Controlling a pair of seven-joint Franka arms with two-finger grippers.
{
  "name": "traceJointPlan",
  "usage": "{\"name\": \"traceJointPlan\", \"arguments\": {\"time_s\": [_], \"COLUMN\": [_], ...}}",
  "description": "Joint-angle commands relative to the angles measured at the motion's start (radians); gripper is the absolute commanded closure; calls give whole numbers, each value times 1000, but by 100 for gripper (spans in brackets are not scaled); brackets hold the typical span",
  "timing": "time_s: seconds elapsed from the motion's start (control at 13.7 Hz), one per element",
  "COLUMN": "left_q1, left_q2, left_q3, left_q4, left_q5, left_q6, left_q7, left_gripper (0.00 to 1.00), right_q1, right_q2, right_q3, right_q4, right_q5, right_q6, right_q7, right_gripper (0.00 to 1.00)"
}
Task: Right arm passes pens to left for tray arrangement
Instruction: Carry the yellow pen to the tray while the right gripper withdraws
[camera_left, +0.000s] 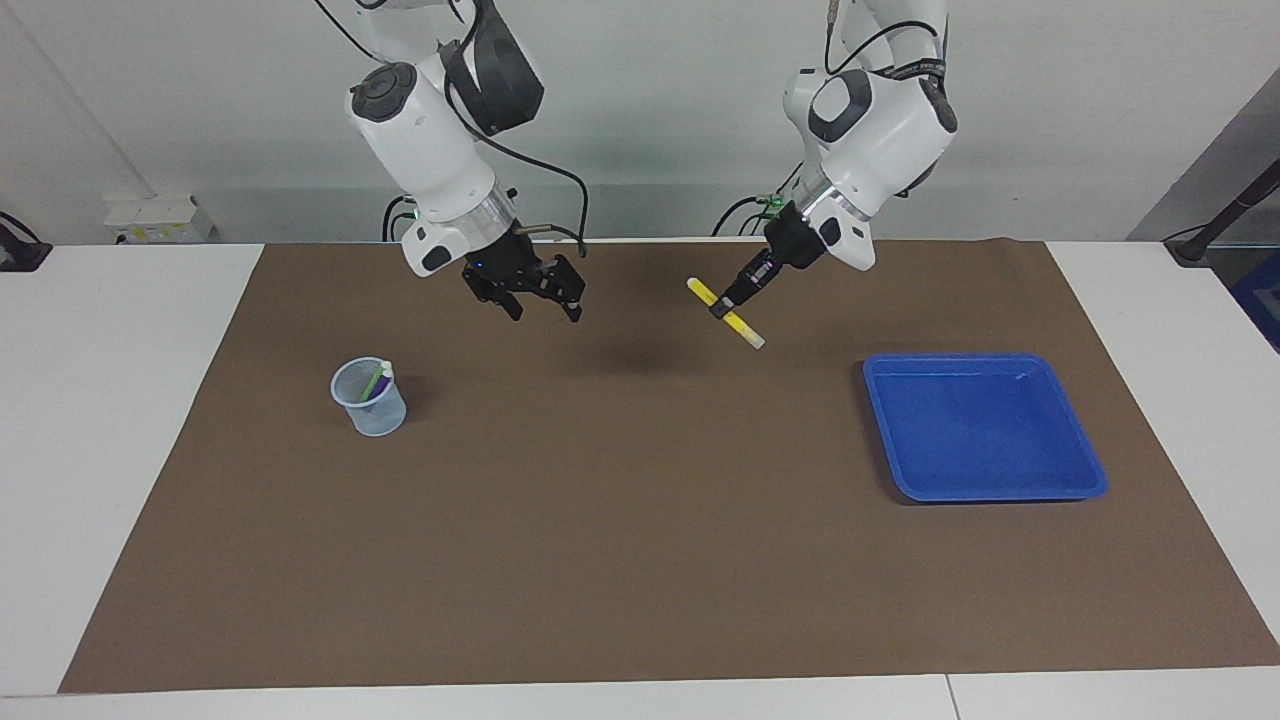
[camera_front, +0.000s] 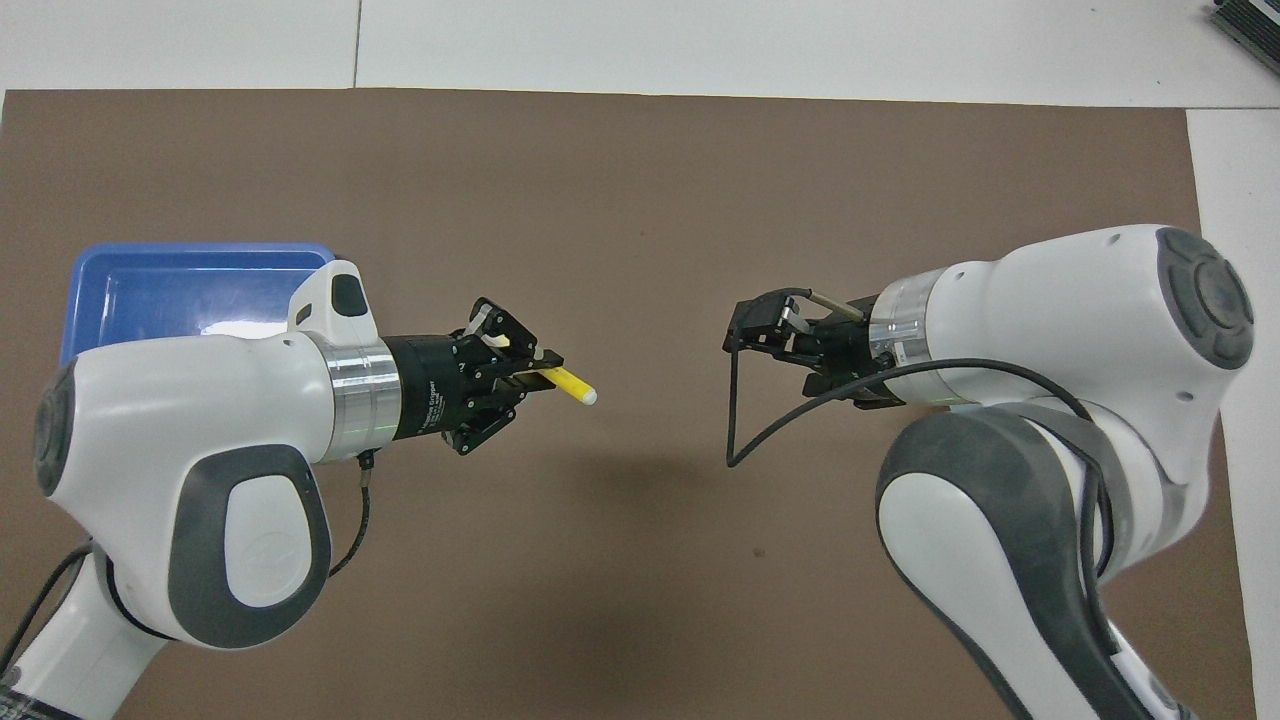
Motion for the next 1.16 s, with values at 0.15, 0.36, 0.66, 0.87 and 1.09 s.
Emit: {"name": "traceJointPlan", "arguments": {"time_s": [0.15, 0.36, 0.66, 0.87, 1.09], "left_q1": [75, 138, 228, 282, 317], "left_q2": [-23, -29, -28, -8, 36], "left_q3": [-1, -1, -3, -3, -3], "left_q4": [20, 26, 18, 17, 15], "left_q5": [177, 271, 400, 455, 495], "left_q6": [-212, -290, -347, -349, -324], "left_q7": [278, 455, 685, 786, 843], "left_gripper": [100, 100, 100, 100, 100], "right_q1": [-124, -192, -229, -249, -290], "right_q2": [-29, -29, -14, -16, -14], "right_q3": [10, 11, 11, 11, 11], "right_q4": [-23, -59, -98, -173, -236], "right_q5": [-161, -277, -341, -341, -341], "right_q6": [-107, -91, -51, 4, 84], "right_q7": [-341, -583, -677, -702, -768], "right_gripper": [0, 0, 0, 0, 3]}}
